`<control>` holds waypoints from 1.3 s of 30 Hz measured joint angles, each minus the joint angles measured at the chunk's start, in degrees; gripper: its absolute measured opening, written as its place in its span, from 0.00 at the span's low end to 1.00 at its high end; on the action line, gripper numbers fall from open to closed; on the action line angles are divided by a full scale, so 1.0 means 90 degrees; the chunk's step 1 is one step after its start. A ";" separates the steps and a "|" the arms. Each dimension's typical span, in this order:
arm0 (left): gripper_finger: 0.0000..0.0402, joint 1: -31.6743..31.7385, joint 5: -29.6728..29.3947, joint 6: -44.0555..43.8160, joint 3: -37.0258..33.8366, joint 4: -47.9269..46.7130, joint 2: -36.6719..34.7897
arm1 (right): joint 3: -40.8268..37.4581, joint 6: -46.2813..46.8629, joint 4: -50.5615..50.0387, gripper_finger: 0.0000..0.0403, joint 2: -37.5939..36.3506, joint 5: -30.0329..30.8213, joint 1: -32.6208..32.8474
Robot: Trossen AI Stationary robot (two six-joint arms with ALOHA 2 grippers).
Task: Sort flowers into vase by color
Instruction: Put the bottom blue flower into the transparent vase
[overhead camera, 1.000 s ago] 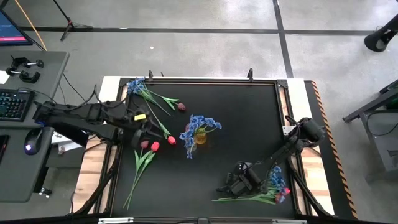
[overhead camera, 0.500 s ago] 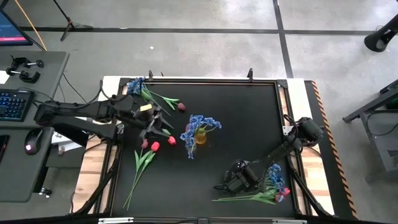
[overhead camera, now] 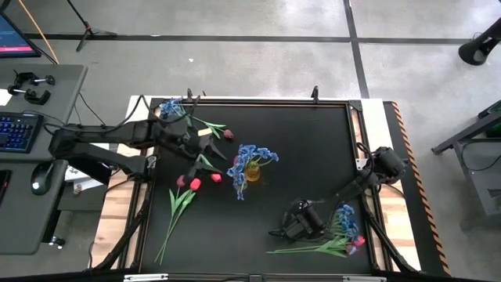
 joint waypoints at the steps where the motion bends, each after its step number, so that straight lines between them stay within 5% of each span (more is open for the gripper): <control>1: 0.53 0.0028 -0.0002 -0.0001 0.0004 -0.0062 -0.0035 | -0.0001 -0.0008 -0.0095 0.58 0.0000 0.0003 -0.0032; 22: 0.53 0.0318 0.0057 -0.0338 0.0004 -0.0977 -0.0333 | -0.0039 -0.0248 -0.0440 0.10 -0.0002 0.0415 -0.0380; 35: 0.53 0.0316 0.0598 -0.0910 0.0004 -0.0936 -0.0383 | -0.0022 -0.0384 -0.0356 0.21 0.0260 0.0435 -0.0368; 39: 0.53 0.0316 0.0846 -0.1003 0.0004 -0.0909 -0.0548 | -0.0011 -0.0749 -0.0423 0.13 0.0265 0.0609 -0.0361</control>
